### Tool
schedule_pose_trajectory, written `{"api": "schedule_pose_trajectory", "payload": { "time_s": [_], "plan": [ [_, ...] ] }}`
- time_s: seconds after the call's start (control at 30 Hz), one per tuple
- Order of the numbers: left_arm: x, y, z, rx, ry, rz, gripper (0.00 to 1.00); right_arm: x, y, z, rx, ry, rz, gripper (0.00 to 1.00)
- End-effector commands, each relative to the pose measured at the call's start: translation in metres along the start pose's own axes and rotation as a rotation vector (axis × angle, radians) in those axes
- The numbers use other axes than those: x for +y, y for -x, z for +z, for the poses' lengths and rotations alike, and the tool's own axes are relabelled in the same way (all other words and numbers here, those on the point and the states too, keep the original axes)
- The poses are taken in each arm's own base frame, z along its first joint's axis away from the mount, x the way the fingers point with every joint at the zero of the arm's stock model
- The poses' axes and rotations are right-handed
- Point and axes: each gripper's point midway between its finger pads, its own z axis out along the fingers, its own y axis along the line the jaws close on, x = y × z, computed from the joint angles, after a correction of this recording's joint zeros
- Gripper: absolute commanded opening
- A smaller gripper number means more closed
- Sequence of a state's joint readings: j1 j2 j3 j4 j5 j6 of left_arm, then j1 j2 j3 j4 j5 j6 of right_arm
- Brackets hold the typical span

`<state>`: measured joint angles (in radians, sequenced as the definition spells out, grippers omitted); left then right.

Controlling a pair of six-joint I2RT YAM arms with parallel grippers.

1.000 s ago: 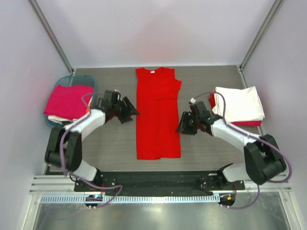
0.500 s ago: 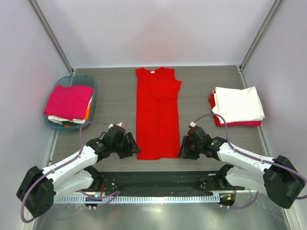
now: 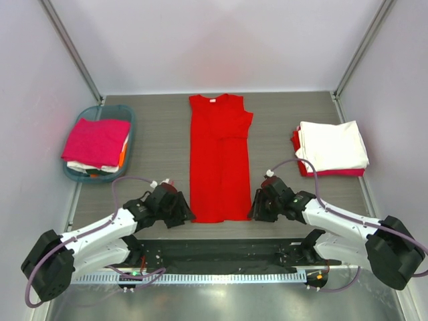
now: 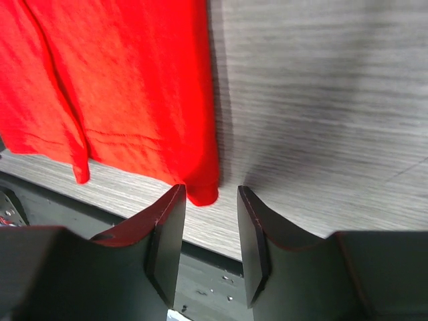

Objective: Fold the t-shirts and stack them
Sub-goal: Fold the tshirt

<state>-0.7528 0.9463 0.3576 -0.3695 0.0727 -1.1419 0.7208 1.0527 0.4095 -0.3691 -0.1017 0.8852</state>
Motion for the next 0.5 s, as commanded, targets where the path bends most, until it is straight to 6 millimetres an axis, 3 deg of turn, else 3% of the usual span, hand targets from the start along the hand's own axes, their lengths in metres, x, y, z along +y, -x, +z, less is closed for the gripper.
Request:
{"api": "schedule_pose_trajectory", "payload": {
  "time_s": [0.0,0.2,0.3,0.37,0.47],
  "plan": [
    [-0.006,0.006,0.005,-0.031,-0.026,-0.005,0.54,0.02,0.02,-0.004,-0.061,0.034,-0.031,0.43],
    [-0.007,0.003,0.011,-0.014,-0.031,-0.009,0.46,0.025,0.032,-0.003,-0.088,0.011,-0.037,0.42],
    [-0.009,0.005,0.013,-0.018,-0.034,-0.008,0.41,0.019,0.029,0.004,-0.063,-0.026,-0.039,0.35],
    [-0.007,0.005,0.015,-0.017,-0.023,-0.007,0.37,0.015,0.026,0.009,-0.041,-0.047,-0.037,0.25],
    [-0.004,0.004,0.017,-0.017,-0.011,-0.003,0.31,0.013,0.023,0.011,-0.025,-0.055,-0.039,0.22]
  ]
}}
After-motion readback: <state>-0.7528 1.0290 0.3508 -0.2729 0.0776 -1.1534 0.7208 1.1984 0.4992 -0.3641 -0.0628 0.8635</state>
